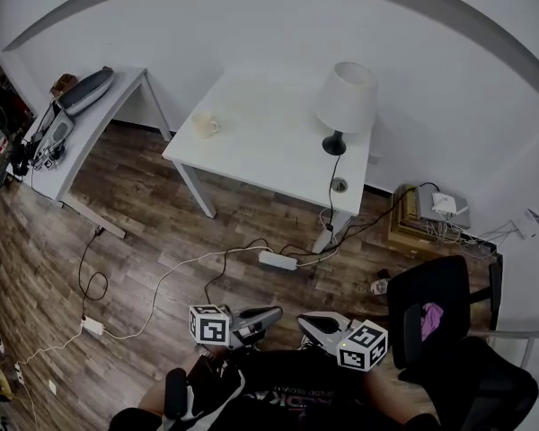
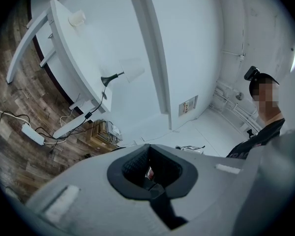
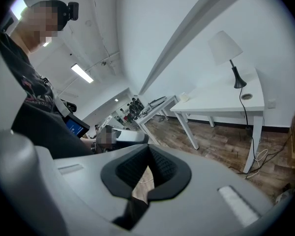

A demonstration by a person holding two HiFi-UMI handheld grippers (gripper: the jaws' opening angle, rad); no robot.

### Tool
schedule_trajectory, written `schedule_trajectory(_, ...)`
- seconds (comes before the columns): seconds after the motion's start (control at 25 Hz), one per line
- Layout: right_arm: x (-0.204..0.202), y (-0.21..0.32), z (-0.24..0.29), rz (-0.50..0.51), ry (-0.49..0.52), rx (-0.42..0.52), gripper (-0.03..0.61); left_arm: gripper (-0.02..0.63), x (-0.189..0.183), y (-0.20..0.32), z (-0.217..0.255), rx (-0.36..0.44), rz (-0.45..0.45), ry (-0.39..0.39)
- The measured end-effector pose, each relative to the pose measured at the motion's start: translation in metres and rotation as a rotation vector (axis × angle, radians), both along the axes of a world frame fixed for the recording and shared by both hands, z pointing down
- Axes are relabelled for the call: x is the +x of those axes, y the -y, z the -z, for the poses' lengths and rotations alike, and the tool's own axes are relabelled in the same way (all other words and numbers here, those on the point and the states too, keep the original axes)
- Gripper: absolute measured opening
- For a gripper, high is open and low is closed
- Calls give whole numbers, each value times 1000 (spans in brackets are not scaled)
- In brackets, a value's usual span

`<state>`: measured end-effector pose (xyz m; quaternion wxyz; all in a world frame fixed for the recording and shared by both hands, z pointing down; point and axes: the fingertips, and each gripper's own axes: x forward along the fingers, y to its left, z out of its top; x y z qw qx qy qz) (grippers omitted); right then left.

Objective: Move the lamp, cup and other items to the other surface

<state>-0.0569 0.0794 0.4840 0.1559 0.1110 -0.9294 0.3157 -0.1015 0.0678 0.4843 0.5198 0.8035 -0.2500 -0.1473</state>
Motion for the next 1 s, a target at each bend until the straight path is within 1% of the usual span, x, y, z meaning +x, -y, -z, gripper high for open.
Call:
schedule_trajectory(0.28,12,0,3,70,30,-18,5,-6,10,-4,-5,-16,87,-7)
schedule_trajectory(0.48,16,-4,0,145,41,-35,5,-6,8,-17,-7,-54,193,-7)
schedule_trajectory(0.64,11,-6,-3,195,37,-52,5,-6,-3,-26,-11,-59,286,-21)
schedule_trajectory(0.8,-8,-2,-3,202,43,-63,6,-6,-22,-36,-9,-65,341,-12)
schedule_trajectory(1.0,-55,-6,3,200,60,-43,27,-6,-69,-55,-5,-48,390,-1)
